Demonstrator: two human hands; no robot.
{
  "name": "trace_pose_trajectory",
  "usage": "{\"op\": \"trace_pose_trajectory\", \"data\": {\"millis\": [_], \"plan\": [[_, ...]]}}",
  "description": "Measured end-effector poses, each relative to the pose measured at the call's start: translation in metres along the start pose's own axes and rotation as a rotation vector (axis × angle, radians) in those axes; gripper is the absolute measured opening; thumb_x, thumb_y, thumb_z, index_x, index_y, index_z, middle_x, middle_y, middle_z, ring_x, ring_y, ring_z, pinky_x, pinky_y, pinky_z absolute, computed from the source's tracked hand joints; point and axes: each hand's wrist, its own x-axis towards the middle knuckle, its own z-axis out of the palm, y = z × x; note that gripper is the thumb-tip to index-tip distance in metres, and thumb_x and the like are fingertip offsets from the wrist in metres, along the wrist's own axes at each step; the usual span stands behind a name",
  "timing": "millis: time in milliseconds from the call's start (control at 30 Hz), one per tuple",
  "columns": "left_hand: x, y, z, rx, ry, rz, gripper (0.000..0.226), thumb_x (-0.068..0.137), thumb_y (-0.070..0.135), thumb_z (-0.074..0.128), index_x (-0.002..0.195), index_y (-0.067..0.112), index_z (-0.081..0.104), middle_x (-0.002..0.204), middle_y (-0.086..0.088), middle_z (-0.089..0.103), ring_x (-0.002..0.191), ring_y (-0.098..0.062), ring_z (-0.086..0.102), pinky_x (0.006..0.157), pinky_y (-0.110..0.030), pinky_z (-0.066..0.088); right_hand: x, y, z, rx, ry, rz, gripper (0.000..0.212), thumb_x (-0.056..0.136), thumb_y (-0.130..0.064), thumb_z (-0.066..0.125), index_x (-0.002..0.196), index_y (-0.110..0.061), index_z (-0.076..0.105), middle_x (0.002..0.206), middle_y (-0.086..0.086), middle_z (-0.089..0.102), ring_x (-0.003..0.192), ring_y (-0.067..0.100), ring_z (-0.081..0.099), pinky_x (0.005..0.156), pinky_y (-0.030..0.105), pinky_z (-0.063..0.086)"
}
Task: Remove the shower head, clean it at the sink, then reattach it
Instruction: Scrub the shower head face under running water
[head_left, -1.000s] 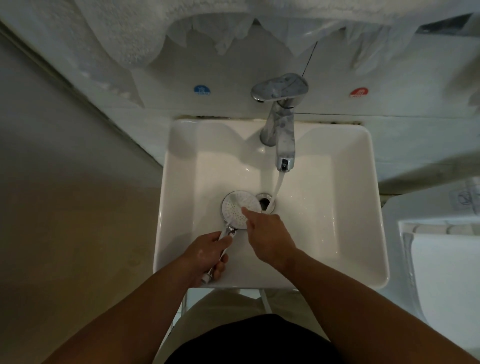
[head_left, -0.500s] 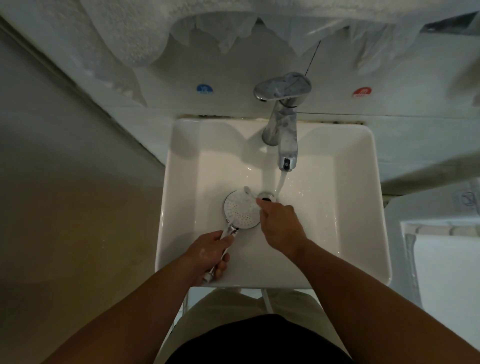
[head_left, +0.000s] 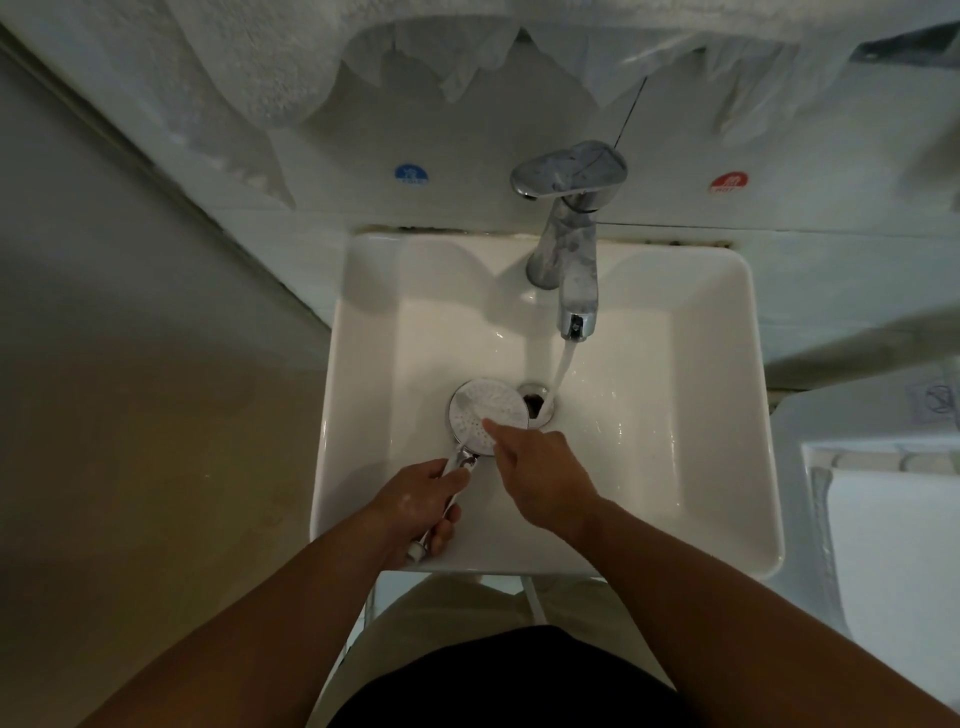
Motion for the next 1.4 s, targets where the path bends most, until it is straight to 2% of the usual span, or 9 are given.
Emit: {"op": "trace_pose_trajectory", "data": {"millis": [233, 333, 500, 633, 767, 933, 1067, 1233, 1400], "plan": [[0.002, -0.002, -0.001, 0.005, 0.004, 0.003, 0.025, 0.103, 0.033, 0.056, 0.106, 0.011, 0.066, 0.066, -0.009, 0.056, 0.044, -0.017, 0.043, 0.045, -0.026, 0.035, 0.005, 0.001, -0.009, -0.019, 0.026, 0.046, 0.04, 0.107, -0.027, 0.045, 0.145, -0.022, 0.054, 0.139, 0.013, 0.062, 0.121, 0.029, 0.063, 0.093, 0.018, 0.045], [0.002, -0.001, -0.001, 0.006, 0.004, 0.01, 0.025, 0.103, 0.033, 0.055, 0.107, 0.011, 0.067, 0.066, -0.009, 0.057, 0.044, -0.017, 0.043, 0.046, -0.026, 0.036, -0.002, 0.0, -0.006, -0.016, -0.041, -0.017, 0.04, 0.107, -0.028, 0.044, 0.146, -0.023, 0.053, 0.141, 0.011, 0.061, 0.124, 0.027, 0.062, 0.099, 0.025, 0.05], [0.001, -0.001, -0.001, 0.0, 0.001, 0.003, 0.023, 0.103, 0.033, 0.055, 0.108, 0.013, 0.066, 0.067, -0.009, 0.056, 0.044, -0.016, 0.043, 0.046, -0.026, 0.036, 0.008, 0.005, -0.016, -0.032, 0.06, 0.074, 0.039, 0.106, -0.026, 0.045, 0.144, -0.02, 0.055, 0.138, 0.014, 0.063, 0.121, 0.03, 0.064, 0.095, 0.024, 0.05], [-0.001, 0.0, -0.001, 0.004, -0.004, 0.0, 0.024, 0.104, 0.033, 0.055, 0.108, 0.013, 0.066, 0.068, -0.009, 0.057, 0.044, -0.015, 0.044, 0.046, -0.026, 0.037, -0.005, -0.003, -0.009, -0.064, -0.061, -0.041, 0.04, 0.107, -0.029, 0.042, 0.146, -0.022, 0.052, 0.141, 0.013, 0.061, 0.118, 0.028, 0.065, 0.096, 0.031, 0.055], [0.0, 0.0, 0.001, -0.011, 0.001, -0.003, 0.02, 0.104, 0.032, 0.055, 0.108, 0.016, 0.067, 0.067, -0.009, 0.056, 0.043, -0.015, 0.044, 0.044, -0.024, 0.037, 0.009, 0.008, -0.021, -0.057, 0.04, 0.067, 0.04, 0.107, -0.027, 0.044, 0.145, -0.023, 0.054, 0.139, 0.014, 0.063, 0.121, 0.03, 0.063, 0.093, 0.026, 0.053], [0.0, 0.0, 0.0, -0.002, 0.004, 0.007, 0.023, 0.103, 0.032, 0.056, 0.107, 0.012, 0.067, 0.067, -0.009, 0.056, 0.043, -0.016, 0.043, 0.045, -0.025, 0.036, -0.008, 0.001, -0.011, -0.067, -0.107, -0.071, 0.041, 0.108, -0.03, 0.042, 0.147, -0.023, 0.05, 0.142, 0.012, 0.06, 0.121, 0.027, 0.064, 0.1, 0.035, 0.055], [0.001, -0.002, 0.0, 0.002, 0.004, 0.006, 0.023, 0.103, 0.032, 0.056, 0.107, 0.012, 0.066, 0.067, -0.009, 0.056, 0.043, -0.016, 0.043, 0.044, -0.025, 0.035, 0.009, 0.011, -0.019, -0.084, 0.006, 0.01, 0.04, 0.106, -0.029, 0.044, 0.145, -0.025, 0.053, 0.137, 0.014, 0.064, 0.115, 0.029, 0.067, 0.093, 0.034, 0.059], [0.0, 0.0, 0.0, 0.01, -0.001, 0.012, 0.023, 0.103, 0.032, 0.056, 0.104, 0.013, 0.067, 0.068, -0.009, 0.056, 0.044, -0.016, 0.043, 0.044, -0.025, 0.036, -0.006, 0.005, -0.012, -0.073, -0.107, -0.072, 0.041, 0.107, -0.032, 0.042, 0.146, -0.025, 0.051, 0.145, 0.011, 0.058, 0.127, 0.029, 0.06, 0.103, 0.035, 0.052], [-0.001, 0.0, 0.001, -0.004, -0.002, 0.0, 0.021, 0.103, 0.033, 0.056, 0.103, 0.016, 0.067, 0.066, -0.008, 0.055, 0.045, -0.016, 0.043, 0.045, -0.025, 0.036, 0.018, 0.009, -0.022, -0.106, 0.009, 0.01, 0.04, 0.106, -0.026, 0.044, 0.145, -0.023, 0.053, 0.133, 0.018, 0.065, 0.112, 0.033, 0.065, 0.095, 0.04, 0.056]]}}
